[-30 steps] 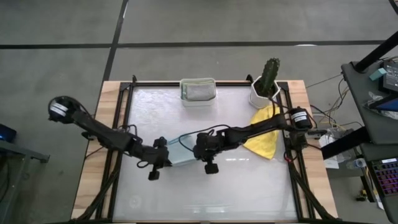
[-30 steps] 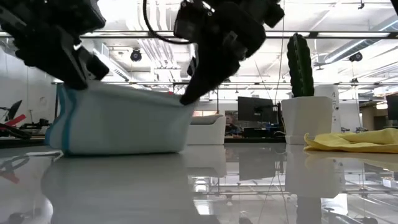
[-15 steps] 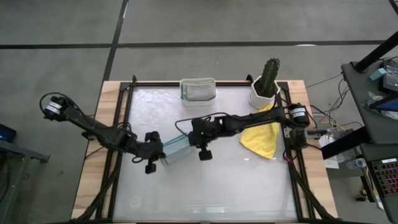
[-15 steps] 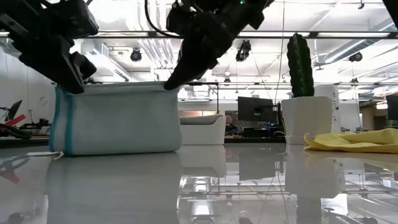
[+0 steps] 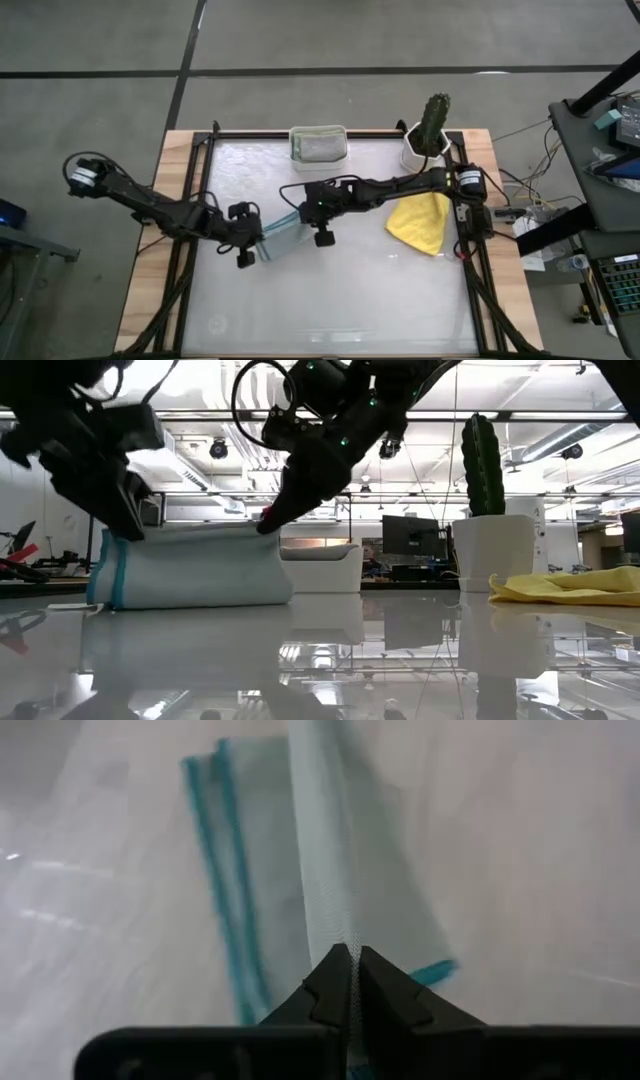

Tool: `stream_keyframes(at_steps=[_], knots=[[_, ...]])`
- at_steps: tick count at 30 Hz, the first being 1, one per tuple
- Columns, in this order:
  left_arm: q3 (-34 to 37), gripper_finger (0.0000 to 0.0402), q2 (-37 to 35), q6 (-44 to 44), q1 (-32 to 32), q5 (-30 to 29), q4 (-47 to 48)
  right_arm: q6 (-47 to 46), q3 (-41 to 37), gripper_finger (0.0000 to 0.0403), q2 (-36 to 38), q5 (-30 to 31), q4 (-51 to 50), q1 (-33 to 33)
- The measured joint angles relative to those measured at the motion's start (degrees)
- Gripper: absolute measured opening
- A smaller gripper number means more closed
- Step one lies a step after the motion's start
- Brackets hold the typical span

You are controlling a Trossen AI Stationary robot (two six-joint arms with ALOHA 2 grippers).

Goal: Fold microfiber towels
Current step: Fold the light blue cloth

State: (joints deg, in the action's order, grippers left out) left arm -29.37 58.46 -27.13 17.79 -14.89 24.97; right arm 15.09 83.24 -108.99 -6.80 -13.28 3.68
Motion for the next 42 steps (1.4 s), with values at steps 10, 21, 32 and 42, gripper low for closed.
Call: stream_keyframes(at_steps=[10,21,32,42], knots=[[1.8,0.0002,0.4,0.8,-2.5,-2.7,-0.2,1.6,0.0,0.0009,-0.5,1.1,2.7,1.2],[1.9,0.0002,1.3,0.4,-2.9,-6.0,0.2,1.6,0.8,0.0009,-6.0,5.8,6.3,2.7],[1.9,0.0062,8.1,-1.4,-4.3,-8.3,0.1,1.5,1.4,0.0060,-6.3,6.6,6.0,2.8],[1.9,0.0119,9.3,-2.5,-4.7,-9.6,1.9,1.5,3.2,0.0116,-6.0,8.0,4.1,3.8]])
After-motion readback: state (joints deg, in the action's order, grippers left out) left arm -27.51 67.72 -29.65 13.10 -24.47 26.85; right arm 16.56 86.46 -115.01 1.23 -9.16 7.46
